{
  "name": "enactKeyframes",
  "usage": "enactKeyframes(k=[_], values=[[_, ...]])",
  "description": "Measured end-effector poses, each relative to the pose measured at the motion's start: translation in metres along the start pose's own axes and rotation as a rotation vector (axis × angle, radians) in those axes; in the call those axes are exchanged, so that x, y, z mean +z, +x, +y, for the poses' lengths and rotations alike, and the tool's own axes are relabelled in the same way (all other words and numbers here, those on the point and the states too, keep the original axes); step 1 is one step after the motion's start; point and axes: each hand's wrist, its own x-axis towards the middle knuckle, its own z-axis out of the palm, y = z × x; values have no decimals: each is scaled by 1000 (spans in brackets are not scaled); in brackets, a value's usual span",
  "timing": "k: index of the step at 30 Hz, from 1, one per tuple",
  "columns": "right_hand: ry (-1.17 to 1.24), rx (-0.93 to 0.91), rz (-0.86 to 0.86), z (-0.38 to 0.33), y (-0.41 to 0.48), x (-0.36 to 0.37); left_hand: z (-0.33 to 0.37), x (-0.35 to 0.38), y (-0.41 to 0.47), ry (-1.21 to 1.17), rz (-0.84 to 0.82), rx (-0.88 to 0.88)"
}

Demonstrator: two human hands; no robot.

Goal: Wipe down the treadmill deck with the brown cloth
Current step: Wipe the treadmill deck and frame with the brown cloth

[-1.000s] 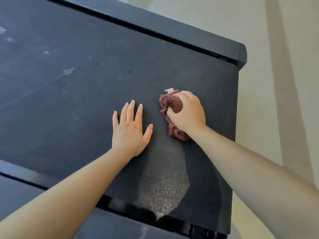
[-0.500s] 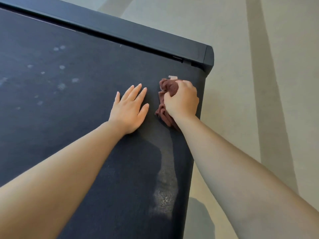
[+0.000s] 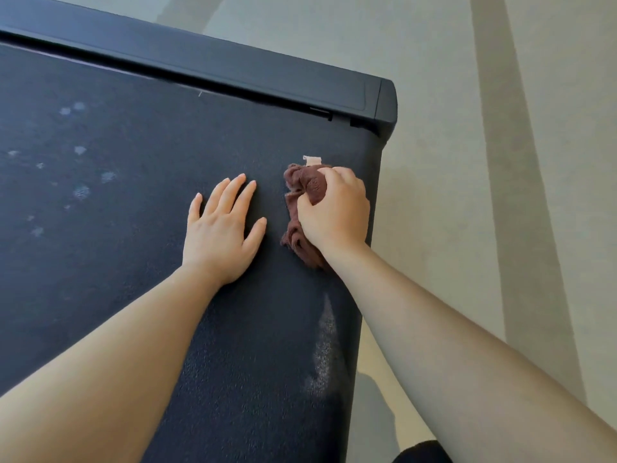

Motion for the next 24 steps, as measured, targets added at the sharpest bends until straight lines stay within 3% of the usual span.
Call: enactKeyframes(k=[9,19,21,24], values=[[-42,102,4,2,95,7,0,1,1,-10,18,-13],[11,-63,-54,-1,-28,-8,-2,-8,2,-119,-46,8],[11,-63,-42,-2,-26,-5,-12,-13,9,-158,-67,77],[25,-40,-30,-13,0,8,-42,-21,30,-35,-64,139]])
